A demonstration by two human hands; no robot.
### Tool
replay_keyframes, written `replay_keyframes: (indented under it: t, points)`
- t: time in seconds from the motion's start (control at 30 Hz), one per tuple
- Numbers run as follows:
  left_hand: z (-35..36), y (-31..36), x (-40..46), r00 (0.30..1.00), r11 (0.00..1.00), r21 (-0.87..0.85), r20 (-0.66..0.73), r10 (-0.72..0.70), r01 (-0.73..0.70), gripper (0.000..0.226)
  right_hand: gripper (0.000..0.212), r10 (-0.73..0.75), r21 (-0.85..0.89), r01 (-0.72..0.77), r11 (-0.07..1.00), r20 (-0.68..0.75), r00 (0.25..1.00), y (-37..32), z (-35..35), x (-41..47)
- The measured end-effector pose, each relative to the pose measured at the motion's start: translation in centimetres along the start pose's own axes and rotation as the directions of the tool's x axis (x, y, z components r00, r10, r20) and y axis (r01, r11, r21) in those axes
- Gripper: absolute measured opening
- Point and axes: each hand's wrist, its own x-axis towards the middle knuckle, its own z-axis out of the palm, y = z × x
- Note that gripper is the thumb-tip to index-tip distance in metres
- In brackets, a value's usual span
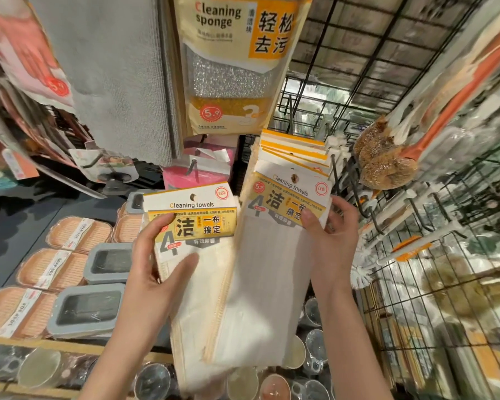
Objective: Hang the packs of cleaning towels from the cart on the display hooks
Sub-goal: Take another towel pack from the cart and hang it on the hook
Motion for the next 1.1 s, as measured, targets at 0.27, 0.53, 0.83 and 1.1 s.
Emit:
replay_keyframes:
  t: [0.27, 0.53, 0.83, 1.1]
  points:
    - [-0.6, 1.7, -0.4, 0.996, 0.987, 0.141, -0.011, 0.084, -0.082, 0.055, 0.042, -0.042, -0.094, 0.035, 0.995, -0.068, 0.997, 0.5, -0.3, 0.5]
    - [-1.5, 2.1, -0.5, 0.997, 0.987, 0.151, -0.046, 0.061, -0.053, 0.056, 0.038, -0.088, -0.266, 0.052, 0.962, -0.127, 0.988, 1.1, 1.0, 2.2]
    - [-1.2, 3.2, -0.5, 0.987, 0.966, 0.204, 0.014, 0.158, -0.158, 0.058, 0.037, -0.111, -0.405, 0.038, 0.913, -0.158, 0.981, 1.9, 2.1, 4.4]
    - [-0.3, 5.2, -1.6, 0.993, 0.986, 0.121, 0.042, 0.111, -0.115, 0.059, 0.044, 0.045, -0.419, -0.102, 0.902, -0.144, 0.989, 1.6, 2.4, 6.0]
